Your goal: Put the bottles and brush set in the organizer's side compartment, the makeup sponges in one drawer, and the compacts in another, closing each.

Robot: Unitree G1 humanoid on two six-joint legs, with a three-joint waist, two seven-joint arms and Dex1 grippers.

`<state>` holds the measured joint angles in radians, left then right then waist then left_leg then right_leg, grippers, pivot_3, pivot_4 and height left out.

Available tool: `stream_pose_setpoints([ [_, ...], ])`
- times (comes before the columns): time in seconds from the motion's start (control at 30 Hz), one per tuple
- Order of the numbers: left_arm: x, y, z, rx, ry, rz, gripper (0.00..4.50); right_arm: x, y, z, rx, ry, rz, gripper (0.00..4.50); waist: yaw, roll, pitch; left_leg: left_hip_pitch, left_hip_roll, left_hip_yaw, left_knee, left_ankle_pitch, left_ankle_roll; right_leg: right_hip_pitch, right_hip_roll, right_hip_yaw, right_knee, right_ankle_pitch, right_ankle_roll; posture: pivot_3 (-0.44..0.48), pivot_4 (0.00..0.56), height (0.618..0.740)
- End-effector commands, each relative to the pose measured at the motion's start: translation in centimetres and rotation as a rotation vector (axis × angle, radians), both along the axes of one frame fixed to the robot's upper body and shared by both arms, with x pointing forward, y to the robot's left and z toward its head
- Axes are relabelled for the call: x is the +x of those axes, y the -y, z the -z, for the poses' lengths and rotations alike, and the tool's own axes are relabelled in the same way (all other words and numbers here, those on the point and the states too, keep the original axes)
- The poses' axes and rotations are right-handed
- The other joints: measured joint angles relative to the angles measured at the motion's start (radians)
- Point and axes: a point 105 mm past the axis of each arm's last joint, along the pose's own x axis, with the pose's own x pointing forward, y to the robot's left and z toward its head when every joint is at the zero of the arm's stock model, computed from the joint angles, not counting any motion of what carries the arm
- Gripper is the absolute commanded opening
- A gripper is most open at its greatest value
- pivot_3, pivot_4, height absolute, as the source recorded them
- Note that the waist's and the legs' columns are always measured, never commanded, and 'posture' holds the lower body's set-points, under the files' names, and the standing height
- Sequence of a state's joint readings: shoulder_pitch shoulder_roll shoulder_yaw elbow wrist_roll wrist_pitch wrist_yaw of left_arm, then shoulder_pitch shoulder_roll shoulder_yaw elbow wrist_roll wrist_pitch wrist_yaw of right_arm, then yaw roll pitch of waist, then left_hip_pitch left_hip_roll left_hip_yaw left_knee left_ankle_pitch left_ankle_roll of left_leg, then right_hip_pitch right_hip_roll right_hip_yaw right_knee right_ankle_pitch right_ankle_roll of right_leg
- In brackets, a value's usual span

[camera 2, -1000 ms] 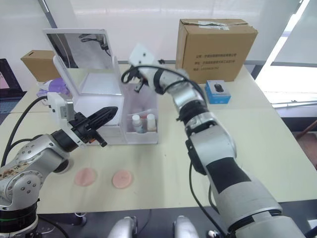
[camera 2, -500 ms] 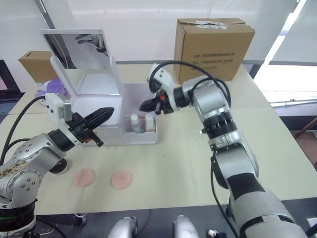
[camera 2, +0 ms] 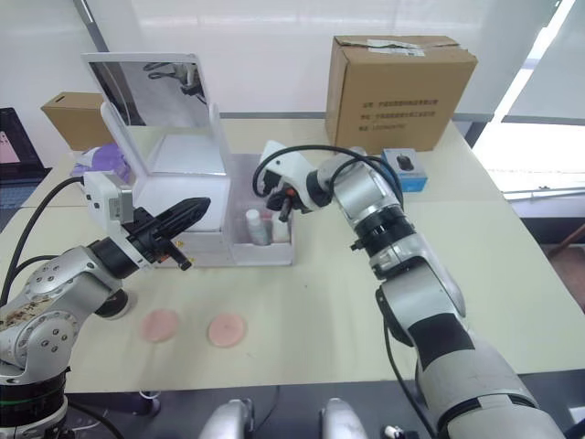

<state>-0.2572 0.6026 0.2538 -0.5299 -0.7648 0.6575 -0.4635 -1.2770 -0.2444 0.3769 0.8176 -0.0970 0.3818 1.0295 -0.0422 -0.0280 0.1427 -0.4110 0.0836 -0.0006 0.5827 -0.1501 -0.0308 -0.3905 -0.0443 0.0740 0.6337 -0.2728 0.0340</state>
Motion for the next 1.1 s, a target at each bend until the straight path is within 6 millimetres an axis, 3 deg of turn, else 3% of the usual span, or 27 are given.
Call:
stream_pose_setpoints([
  [0.03, -0.4, 0.1, -1.1, 0.007, 0.053, 0.004, 0.00, 1.8, -0.5, -2.9, 0.049, 0.200, 0.044, 0.04, -0.002, 0.000, 0.000, 0.000, 0.000, 0.000, 0.000, 0.000, 0.000, 0.000, 0.000, 0.000, 0.000, 0.000, 0.000, 0.000, 0.150, 0.738],
  [0.23, -0.3, 0.4, -1.0, 0.006, 0.054, 0.011, 0.00, 3.5, -0.5, -5.3, 0.151, 0.460, 0.119, 0.04, 0.000, 0.000, 0.000, 0.000, 0.000, 0.000, -0.001, 0.000, 0.000, 0.001, 0.000, 0.000, 0.000, 0.000, 0.000, 0.000, 0.150, 0.738],
  [0.4, 0.0, 0.3, -1.1, 0.004, 0.052, 0.015, 0.00, 2.9, -0.3, -7.7, 0.337, 0.372, 0.098, 0.04, -0.001, 0.000, 0.000, 0.000, 0.000, 0.000, -0.001, 0.000, 0.000, 0.000, 0.000, 0.000, 0.000, 0.000, 0.000, 0.000, 0.150, 0.738],
  [0.57, 0.1, -0.9, -1.1, 0.006, 0.046, 0.008, 0.00, -0.8, 1.1, -9.5, 0.593, 0.015, -0.081, 0.04, 0.003, 0.000, 0.000, 0.000, 0.000, 0.000, 0.000, 0.000, 0.000, 0.001, 0.000, 0.000, 0.000, 0.000, 0.000, 0.000, 0.150, 0.738],
  [0.7, -0.1, -2.6, -1.1, 0.028, 0.031, -0.007, 0.00, -3.7, 5.3, -9.1, 0.649, -0.030, -0.075, 0.04, 0.016, 0.000, 0.000, 0.000, 0.000, 0.000, 0.000, 0.000, 0.000, 0.002, 0.000, -0.001, -0.001, 0.000, 0.000, 0.000, 0.150, 0.738],
  [0.8, -0.5, -5.1, -1.2, 0.061, 0.026, -0.053, 0.87, -4.9, 9.0, -7.4, 0.694, -0.001, 0.026, 0.00, 0.022, 0.000, 0.000, 0.000, 0.000, 0.000, 0.000, 0.000, 0.000, 0.002, -0.001, -0.001, -0.001, 0.000, 0.000, 0.000, 0.150, 0.738],
  [0.87, -1.0, -7.6, -0.3, 0.118, -0.004, -0.118, 1.53, -5.4, 12.1, -6.4, 0.678, 0.070, 0.120, 0.40, 0.018, 0.001, 0.000, 0.001, 0.000, 0.000, -0.001, 0.000, 0.000, 0.001, -0.001, -0.001, -0.001, -0.001, 0.000, 0.000, 0.150, 0.738],
  [0.97, -2.6, -11.3, 0.9, 0.169, -0.046, -0.221, 2.49, -6.3, 17.3, -3.2, 0.511, 0.186, 0.257, 1.32, 0.017, 0.002, 0.000, 0.001, 0.000, 0.001, -0.002, 0.000, 0.000, 0.000, -0.001, 0.000, -0.002, -0.003, 0.001, 0.000, 0.150, 0.738],
  [1.03, -4.3, -16.0, 2.1, 0.172, -0.057, -0.369, 3.12, -7.5, 21.2, -1.3, 0.520, 0.222, 0.373, 1.98, 0.018, 0.000, -0.001, 0.002, 0.000, 0.001, -0.002, 0.000, 0.000, 0.000, -0.001, 0.000, -0.002, -0.008, -0.002, 0.000, 0.150, 0.738],
  [1.1, -5.7, -19.7, 3.4, 0.159, -0.074, -0.497, 3.71, -8.5, 23.1, 0.1, 0.532, 0.225, 0.440, 2.66, 0.015, 0.000, -0.001, 0.006, 0.001, 0.002, -0.004, 0.000, 0.000, 0.002, -0.002, 0.000, -0.003, -0.011, -0.006, 0.000, 0.150, 0.738],
])
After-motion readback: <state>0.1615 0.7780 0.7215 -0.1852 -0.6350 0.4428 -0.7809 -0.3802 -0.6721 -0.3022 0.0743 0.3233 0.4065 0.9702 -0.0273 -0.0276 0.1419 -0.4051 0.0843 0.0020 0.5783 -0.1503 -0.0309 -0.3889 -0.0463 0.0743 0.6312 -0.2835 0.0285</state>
